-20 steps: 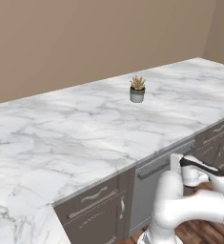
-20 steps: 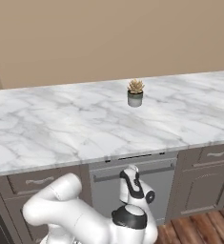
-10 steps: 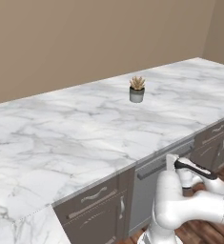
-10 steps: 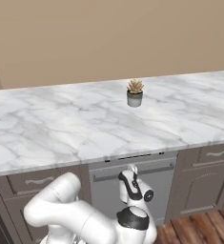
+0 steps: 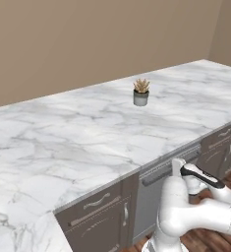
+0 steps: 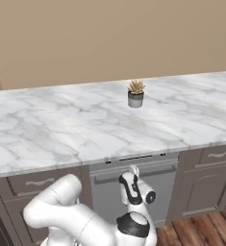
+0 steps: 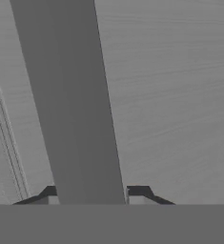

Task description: Open the dishwasher door and pull out the top rack.

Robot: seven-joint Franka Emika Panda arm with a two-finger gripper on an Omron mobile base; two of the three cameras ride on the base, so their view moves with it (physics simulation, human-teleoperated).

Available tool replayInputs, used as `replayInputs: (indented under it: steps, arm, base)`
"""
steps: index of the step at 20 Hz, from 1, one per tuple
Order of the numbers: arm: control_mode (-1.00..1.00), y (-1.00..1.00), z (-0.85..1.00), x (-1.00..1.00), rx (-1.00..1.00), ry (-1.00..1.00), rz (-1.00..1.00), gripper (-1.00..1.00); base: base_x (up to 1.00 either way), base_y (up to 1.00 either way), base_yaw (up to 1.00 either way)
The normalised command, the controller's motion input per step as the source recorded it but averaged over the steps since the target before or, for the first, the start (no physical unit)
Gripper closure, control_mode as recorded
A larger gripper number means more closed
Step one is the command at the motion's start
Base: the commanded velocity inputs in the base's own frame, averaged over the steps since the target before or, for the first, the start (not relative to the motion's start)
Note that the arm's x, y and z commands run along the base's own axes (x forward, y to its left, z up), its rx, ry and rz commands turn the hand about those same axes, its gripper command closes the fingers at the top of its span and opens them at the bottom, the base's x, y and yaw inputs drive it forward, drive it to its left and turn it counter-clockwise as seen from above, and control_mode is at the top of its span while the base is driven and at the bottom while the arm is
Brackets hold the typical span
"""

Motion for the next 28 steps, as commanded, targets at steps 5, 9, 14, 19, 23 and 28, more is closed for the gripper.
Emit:
replayInputs:
  steps: [5,9,14,19,23,28]
  arm:
    - [-1.0,-0.85,-0.07,-0.81,0.0,0.07,-0.01,1.0]
    - [-1.0,-1.0,-0.46,-1.0,0.0,0.27,-0.05,1.0]
    - [-1.0,-1.0,-0.91,-1.0,0.0,0.36,-0.03,1.0]
    - [-1.0,-1.0,-1.0,-1.0,-0.03,0.39,-0.01,1.0]
    - [-1.0,-1.0,-1.0,-1.0,-0.01,0.38,0.0,1.0]
    - [-1.0,-1.0,-1.0,-1.0,0.0,0.37,0.0,1.0]
  base:
    - [0.0,0.0,0.0]
    - [0.0,0.0,0.0]
    - [0.0,0.0,0.0]
    - [0.0,0.0,0.0]
    - [0.0,0.0,0.0]
    - [0.0,0.0,0.0]
